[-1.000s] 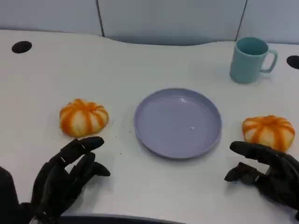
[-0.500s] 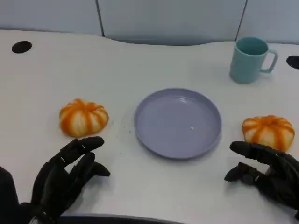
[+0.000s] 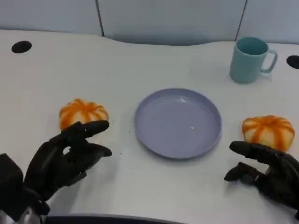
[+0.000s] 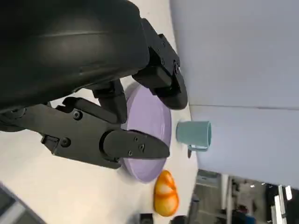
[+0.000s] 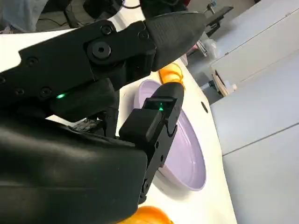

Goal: Grasp the bread from the table and place it into the plate.

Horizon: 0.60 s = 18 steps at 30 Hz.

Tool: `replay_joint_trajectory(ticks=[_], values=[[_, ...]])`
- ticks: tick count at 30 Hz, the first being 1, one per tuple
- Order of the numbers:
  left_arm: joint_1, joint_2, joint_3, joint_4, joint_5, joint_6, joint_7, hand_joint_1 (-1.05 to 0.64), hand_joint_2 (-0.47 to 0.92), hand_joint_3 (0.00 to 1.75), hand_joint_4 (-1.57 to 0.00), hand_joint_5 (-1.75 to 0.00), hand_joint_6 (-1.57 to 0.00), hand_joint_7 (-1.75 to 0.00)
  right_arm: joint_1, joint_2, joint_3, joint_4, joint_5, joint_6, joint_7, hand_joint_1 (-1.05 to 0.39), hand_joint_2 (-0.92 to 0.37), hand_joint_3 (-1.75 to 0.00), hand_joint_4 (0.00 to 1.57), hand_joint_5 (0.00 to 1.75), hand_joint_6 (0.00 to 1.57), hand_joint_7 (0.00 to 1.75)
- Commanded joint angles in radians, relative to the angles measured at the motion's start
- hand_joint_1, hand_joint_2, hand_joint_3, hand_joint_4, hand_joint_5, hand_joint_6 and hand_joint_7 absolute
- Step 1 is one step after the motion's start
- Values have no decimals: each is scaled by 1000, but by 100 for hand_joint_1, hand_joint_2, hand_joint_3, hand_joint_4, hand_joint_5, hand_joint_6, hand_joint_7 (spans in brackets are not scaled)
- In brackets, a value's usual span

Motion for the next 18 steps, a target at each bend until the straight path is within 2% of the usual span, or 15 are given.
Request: replay_joint_trajectory(ticks=[1,6,14,18], values=[[-28,62,-31,-35,84,-59,53,-54,92,13,-25,-95,-45,-14,18,-9,-2,5,-4,17,-5,-40,-92,-13,56,113,95,1],[-29,118,-81,-126,240,-33,178,-55,91,4,-18,-80,-39,-4,20,-7,0,-3,-5,24,-10,-39,-92,-13,55,112,94,1],[-104,220,-160,-126,489,-90,356,-56,90,0,-10,-75,-37,-1,25,-2,0,-11,-5,15,-22,-40,-92,-11,56,113,95,1],[-139,275,-205,-126,591,-89,412,-59,91,0,-11,-62,-36,0,26,1,-2,-13,-2,15,-23,-39,-92,-10,57,114,96,2]])
